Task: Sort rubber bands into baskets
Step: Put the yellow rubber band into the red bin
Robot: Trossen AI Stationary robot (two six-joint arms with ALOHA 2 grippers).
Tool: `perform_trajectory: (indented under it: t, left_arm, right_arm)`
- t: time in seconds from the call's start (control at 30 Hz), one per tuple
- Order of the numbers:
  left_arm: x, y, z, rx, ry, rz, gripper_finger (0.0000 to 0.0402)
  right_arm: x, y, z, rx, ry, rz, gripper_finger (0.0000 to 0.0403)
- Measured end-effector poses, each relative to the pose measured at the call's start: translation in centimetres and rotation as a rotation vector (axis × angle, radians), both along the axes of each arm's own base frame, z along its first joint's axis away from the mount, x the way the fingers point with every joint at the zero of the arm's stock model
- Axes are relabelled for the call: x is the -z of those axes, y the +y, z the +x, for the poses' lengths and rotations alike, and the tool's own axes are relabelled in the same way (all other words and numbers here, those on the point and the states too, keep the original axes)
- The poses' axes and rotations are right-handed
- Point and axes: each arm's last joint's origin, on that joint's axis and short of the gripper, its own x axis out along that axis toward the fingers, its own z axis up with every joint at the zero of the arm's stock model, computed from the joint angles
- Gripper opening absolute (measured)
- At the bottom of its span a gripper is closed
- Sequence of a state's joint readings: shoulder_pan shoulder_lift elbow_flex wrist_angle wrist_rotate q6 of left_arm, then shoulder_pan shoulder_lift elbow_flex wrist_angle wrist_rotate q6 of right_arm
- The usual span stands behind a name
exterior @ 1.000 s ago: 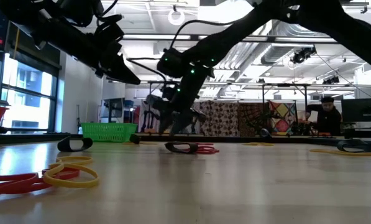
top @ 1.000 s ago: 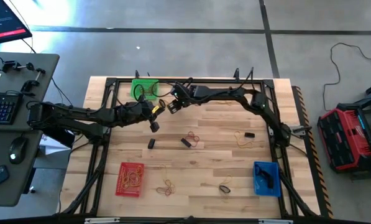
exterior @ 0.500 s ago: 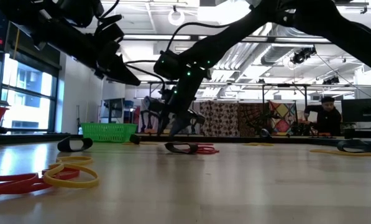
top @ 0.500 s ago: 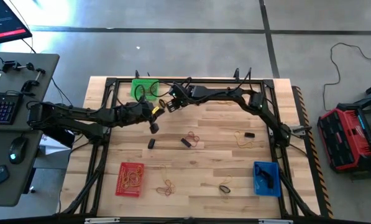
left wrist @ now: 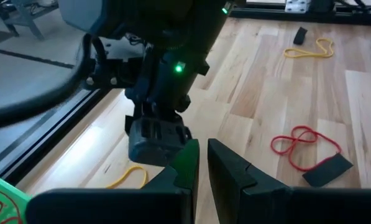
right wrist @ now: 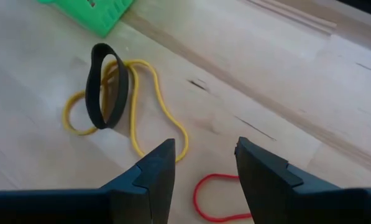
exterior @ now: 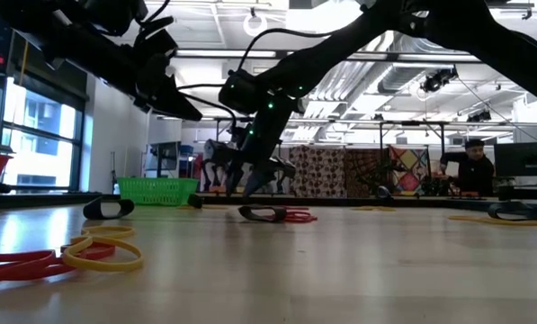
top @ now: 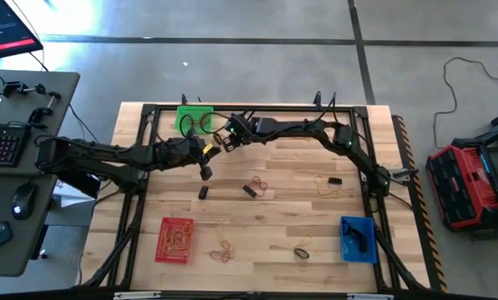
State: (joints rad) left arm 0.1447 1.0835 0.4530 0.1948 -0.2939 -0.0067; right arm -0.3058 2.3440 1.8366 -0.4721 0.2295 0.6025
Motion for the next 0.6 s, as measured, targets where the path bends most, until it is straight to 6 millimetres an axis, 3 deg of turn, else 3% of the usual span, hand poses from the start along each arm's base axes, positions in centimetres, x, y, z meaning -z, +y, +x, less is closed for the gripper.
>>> perform_trajectory:
  t: [0.37, 0.6]
  left_arm:
    - [-0.26, -0.17, -0.64, 0.012, 0.02, -0.007, 0.0023]
    - [0.36, -0.77, -0.94, 0.207, 0.097, -0.075, 0.0023]
  right_arm:
    - [0.63, 0.11, 0.09, -0.001, 0.022, -0.028, 0.0158]
    - [0.62, 0.12, 0.08, -0.009, 0.028, -0.032, 0.0158]
